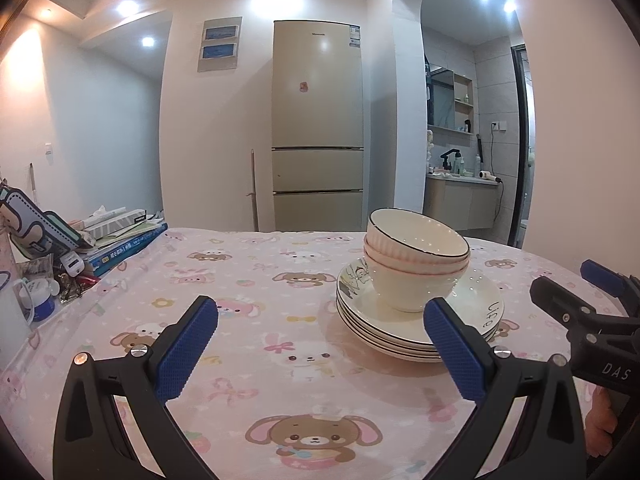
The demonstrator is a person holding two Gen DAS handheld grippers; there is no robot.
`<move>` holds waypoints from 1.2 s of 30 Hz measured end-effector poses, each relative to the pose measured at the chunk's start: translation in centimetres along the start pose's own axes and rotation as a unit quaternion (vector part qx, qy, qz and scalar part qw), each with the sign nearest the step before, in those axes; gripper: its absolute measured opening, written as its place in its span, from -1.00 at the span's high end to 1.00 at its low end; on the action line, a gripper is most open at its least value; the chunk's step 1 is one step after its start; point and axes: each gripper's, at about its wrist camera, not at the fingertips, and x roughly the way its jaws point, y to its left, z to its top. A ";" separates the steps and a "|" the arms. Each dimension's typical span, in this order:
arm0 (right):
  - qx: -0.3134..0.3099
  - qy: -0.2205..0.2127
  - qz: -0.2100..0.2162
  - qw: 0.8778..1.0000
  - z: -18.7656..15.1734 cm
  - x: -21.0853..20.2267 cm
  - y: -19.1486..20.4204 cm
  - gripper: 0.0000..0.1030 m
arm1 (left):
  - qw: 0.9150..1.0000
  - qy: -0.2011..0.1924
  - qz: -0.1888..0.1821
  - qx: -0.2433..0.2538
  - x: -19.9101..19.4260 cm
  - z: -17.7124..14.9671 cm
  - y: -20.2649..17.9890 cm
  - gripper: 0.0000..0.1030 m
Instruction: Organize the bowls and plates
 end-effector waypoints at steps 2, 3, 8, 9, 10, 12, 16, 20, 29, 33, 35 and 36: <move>0.000 0.000 0.000 1.000 0.0 0.0 0.0 -0.99 | 1.000 0.000 0.001 0.000 0.0 0.0 0.0 -0.99; 0.000 0.000 0.000 1.000 0.0 0.0 0.0 -0.99 | 1.000 0.000 0.000 0.000 0.0 0.0 0.0 -0.99; 0.000 0.000 0.000 1.000 0.0 0.0 0.0 -0.99 | 1.000 0.000 -0.002 0.002 0.0 0.0 0.2 -0.99; 0.000 0.000 0.000 1.000 0.0 0.0 0.0 -0.99 | 1.000 0.000 -0.001 0.001 0.0 0.0 0.1 -0.99; 0.000 0.000 0.000 1.000 0.0 0.0 0.0 -0.99 | 1.000 -0.001 -0.001 0.001 0.0 0.0 0.1 -0.99; 0.000 0.000 0.000 1.000 0.0 0.0 0.0 -0.99 | 1.000 0.000 0.002 0.000 0.0 0.0 0.2 -0.99; -0.001 -0.001 0.000 1.000 0.0 0.0 0.0 -0.99 | 1.000 0.000 0.002 -0.001 0.0 -0.1 0.3 -0.99; -0.001 0.000 0.000 1.000 0.0 0.0 -0.1 -0.99 | 1.000 0.000 0.002 -0.001 0.0 0.0 0.3 -0.99; -0.001 0.000 0.000 1.000 0.0 0.0 -0.1 -0.99 | 1.000 -0.001 0.004 0.000 0.0 0.0 0.3 -0.99; -0.001 0.000 0.000 1.000 0.0 0.0 -0.1 -0.99 | 1.000 -0.001 0.009 -0.003 0.0 0.0 0.4 -0.99; -0.001 0.000 0.000 1.000 0.0 0.0 -0.1 -0.99 | 1.000 -0.002 0.010 -0.004 -0.1 0.0 0.5 -0.99; -0.001 0.000 0.000 1.000 0.0 0.0 -0.1 -0.99 | 1.000 -0.002 0.010 -0.003 -0.1 -0.1 0.4 -0.99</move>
